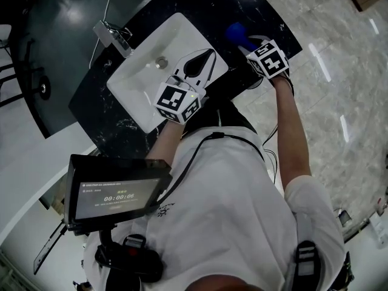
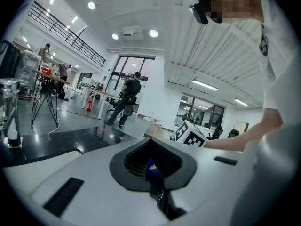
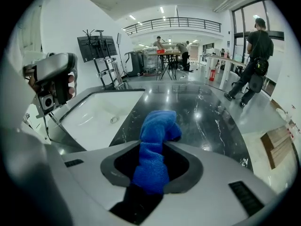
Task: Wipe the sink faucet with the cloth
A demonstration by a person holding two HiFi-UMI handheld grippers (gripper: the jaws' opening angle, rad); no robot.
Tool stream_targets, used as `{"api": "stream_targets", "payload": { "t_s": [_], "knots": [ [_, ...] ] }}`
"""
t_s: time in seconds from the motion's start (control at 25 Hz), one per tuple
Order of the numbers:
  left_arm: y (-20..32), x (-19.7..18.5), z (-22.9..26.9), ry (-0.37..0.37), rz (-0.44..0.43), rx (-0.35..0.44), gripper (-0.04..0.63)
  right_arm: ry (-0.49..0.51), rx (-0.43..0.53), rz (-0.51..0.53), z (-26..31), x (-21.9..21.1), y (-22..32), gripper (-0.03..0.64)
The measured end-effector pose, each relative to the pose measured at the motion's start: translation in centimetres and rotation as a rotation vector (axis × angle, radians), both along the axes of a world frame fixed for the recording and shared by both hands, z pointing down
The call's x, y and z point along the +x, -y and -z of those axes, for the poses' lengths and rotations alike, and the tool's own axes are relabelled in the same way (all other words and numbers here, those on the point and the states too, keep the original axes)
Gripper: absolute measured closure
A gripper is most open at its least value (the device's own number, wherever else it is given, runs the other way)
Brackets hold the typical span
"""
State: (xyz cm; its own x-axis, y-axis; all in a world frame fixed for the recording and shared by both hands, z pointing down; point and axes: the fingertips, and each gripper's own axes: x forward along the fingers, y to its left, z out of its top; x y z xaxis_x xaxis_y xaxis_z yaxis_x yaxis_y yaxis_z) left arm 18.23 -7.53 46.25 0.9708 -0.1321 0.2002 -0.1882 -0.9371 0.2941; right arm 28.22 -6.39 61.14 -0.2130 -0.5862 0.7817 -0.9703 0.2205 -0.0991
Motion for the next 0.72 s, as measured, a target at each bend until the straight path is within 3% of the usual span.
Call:
{"api": "stream_targets", "payload": {
  "t_s": [0.16,0.36,0.72],
  "knots": [
    [0.5,-0.7,-0.1,-0.004,0.022,0.01,0.607,0.056,0.07,-0.042,0.8,-0.1,0.2,0.492],
    [0.9,-2.4,2.5,-0.028,0.065,0.034,0.607,0.075,0.216,-0.032,7.1,-1.1,0.4,0.492],
    [4.0,-9.0,4.5,-0.043,0.244,0.086,0.607,0.074,0.389,0.139,14.4,-7.8,3.9,0.492]
  ]
}}
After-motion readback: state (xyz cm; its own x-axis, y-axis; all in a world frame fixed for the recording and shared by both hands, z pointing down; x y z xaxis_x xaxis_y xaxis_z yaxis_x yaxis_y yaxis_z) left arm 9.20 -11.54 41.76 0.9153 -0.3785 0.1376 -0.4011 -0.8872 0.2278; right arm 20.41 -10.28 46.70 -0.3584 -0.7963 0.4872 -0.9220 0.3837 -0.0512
